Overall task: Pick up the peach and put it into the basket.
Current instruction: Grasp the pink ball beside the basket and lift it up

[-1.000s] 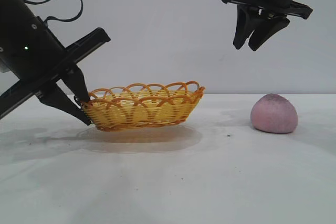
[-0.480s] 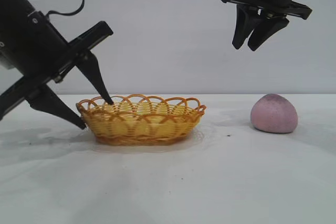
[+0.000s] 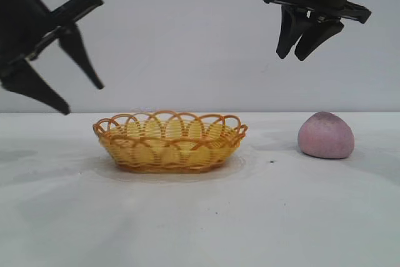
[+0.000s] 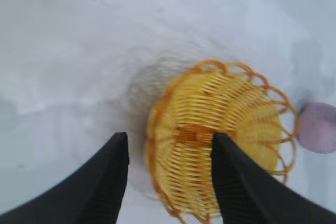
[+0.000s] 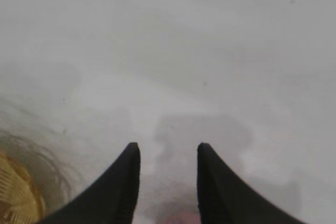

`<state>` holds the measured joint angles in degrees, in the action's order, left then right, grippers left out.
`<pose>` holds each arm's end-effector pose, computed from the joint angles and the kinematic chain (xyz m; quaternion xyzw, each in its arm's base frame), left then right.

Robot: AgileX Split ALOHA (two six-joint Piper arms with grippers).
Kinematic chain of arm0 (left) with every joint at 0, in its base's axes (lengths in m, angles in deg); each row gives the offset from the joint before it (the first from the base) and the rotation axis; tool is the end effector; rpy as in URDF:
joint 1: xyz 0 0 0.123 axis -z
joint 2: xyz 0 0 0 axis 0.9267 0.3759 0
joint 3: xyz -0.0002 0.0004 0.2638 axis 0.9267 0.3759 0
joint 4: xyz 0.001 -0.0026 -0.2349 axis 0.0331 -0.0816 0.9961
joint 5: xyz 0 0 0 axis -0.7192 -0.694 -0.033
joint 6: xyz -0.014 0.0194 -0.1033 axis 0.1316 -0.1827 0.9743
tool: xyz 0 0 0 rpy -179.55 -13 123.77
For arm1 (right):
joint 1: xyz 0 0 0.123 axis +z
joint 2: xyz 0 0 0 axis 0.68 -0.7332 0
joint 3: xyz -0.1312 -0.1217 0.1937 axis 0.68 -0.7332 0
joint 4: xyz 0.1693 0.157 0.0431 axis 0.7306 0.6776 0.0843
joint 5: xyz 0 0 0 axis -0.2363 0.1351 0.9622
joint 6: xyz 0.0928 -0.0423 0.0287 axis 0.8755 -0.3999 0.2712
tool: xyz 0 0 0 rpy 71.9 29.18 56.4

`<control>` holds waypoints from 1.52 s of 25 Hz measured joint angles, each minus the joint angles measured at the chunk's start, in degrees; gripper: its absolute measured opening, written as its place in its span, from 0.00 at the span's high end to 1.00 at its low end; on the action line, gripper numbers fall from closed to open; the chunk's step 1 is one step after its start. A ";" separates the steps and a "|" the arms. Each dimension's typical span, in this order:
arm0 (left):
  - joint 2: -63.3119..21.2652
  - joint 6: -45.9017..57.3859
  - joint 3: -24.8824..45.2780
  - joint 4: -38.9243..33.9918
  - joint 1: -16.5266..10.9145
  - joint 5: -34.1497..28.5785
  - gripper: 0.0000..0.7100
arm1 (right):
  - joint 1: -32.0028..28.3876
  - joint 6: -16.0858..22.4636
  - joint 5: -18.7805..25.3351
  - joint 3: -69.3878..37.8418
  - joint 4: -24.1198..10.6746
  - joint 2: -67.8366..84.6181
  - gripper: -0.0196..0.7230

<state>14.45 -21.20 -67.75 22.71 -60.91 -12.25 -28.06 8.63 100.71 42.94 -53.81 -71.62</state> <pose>0.3064 -0.0640 0.1546 0.0003 0.9511 -0.1623 0.2628 0.3900 0.1248 0.1950 -0.1728 0.9355 0.1269 0.2807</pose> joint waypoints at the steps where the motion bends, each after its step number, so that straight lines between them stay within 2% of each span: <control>1: -0.12 3.70 -0.56 -5.96 0.00 -0.12 0.55 | 0.00 0.00 0.00 0.00 0.12 0.00 0.69; 4: -0.12 18.38 -2.06 -27.13 0.00 -1.99 0.55 | 0.00 0.00 0.00 0.00 0.20 0.00 0.69; 8: -0.12 37.68 -3.24 -56.34 0.00 -8.54 0.55 | 0.00 0.00 0.15 0.00 0.34 0.00 0.69; 10: -0.73 44.10 -3.48 -61.24 -0.13 -10.55 0.55 | 0.00 0.00 0.43 0.00 0.49 0.00 0.69; 12: -2.71 44.89 -3.19 -60.09 -0.16 -10.56 0.55 | 0.00 0.00 0.90 0.00 0.74 0.00 0.69; 14: -6.68 43.20 -1.04 -55.80 -0.16 -8.63 0.55 | 0.00 0.00 1.36 0.00 0.87 0.00 0.69; 16: -13.71 40.08 2.74 -50.97 -0.16 -7.32 0.55 | 0.00 0.00 1.45 0.00 0.95 0.00 0.69; 18: -20.01 37.73 6.05 -48.20 -0.16 -8.68 0.55 | 0.00 0.00 1.58 0.00 1.10 0.00 0.69; 21: -31.39 33.70 9.48 -45.87 -0.16 -15.36 0.55 | 0.00 0.00 1.81 0.00 1.23 0.00 0.69; 25: -42.86 30.88 10.32 -44.22 -0.16 -28.11 0.55 | 0.00 0.00 2.09 0.00 1.23 0.00 0.69; 28: -50.96 30.42 10.67 -44.22 -0.16 -34.09 0.55 | 0.00 -0.27 2.25 0.00 1.23 0.00 0.69; 32: -60.08 29.94 10.82 -44.22 -0.16 -40.20 0.55 | 0.00 -0.73 2.39 0.00 1.63 0.00 0.69; 34: -63.64 29.57 11.99 -44.33 -0.16 -41.28 0.55 | 0.00 -0.98 2.54 0.00 1.86 0.00 0.69; 38: -70.18 29.48 18.24 -44.22 -0.16 -42.47 0.55 | 0.00 -1.06 3.06 0.00 1.86 0.00 0.69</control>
<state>-55.73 8.28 -49.51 -21.51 -61.07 -54.72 -28.06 7.58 103.77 42.94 -51.95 -71.62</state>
